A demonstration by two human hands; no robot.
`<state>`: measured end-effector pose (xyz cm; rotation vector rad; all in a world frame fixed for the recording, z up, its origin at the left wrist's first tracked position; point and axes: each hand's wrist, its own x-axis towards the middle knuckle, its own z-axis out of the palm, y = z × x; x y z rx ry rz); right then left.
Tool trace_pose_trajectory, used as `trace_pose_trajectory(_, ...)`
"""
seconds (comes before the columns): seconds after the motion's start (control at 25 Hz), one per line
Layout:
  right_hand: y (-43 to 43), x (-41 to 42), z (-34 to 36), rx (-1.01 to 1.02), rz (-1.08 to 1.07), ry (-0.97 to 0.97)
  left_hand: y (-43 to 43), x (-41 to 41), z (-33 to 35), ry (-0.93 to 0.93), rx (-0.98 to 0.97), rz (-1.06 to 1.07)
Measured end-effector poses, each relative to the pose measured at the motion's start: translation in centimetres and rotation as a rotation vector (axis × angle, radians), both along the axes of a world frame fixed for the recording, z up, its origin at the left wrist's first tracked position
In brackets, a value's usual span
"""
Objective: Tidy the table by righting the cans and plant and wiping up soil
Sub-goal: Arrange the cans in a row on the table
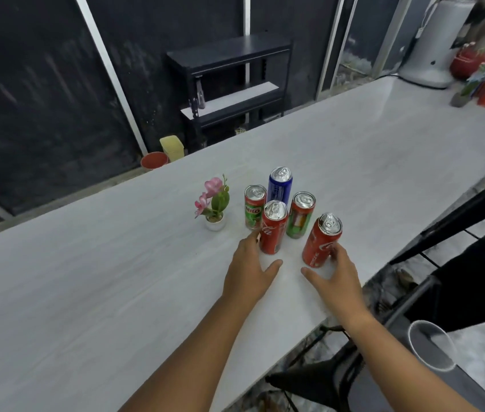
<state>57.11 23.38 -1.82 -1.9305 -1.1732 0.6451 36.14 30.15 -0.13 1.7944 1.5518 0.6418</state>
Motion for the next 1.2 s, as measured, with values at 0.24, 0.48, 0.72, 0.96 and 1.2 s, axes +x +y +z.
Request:
trace_pose_trajectory(0.24,1.8,0.4,-0.6,0.067,-0.073,0.039,2.7,2.4,-0.4,-0.009,0.071,0.139)
trace_pose_trajectory(0.48,1.0,-2.3,0.5,0.052,0.083,0.153,-0.3,-1.8,-0.9,-0.087,0.092,0.274)
trace_pose_trajectory(0.72,2.0,-9.6,1.5,0.058,0.296,0.191,-3.2,-11.3,-0.6,-0.107,0.098,0.488)
trace_pose_trajectory(0.96,4.0,-21.0,1.5,0.045,0.589,0.174,-6.8,-22.3,0.0,-0.118,0.09,0.718)
trace_pose_trajectory(1.2,3.7,-29.7,0.5,0.065,0.773,0.079,-10.4,-29.3,-0.2,-0.12,0.087,0.84)
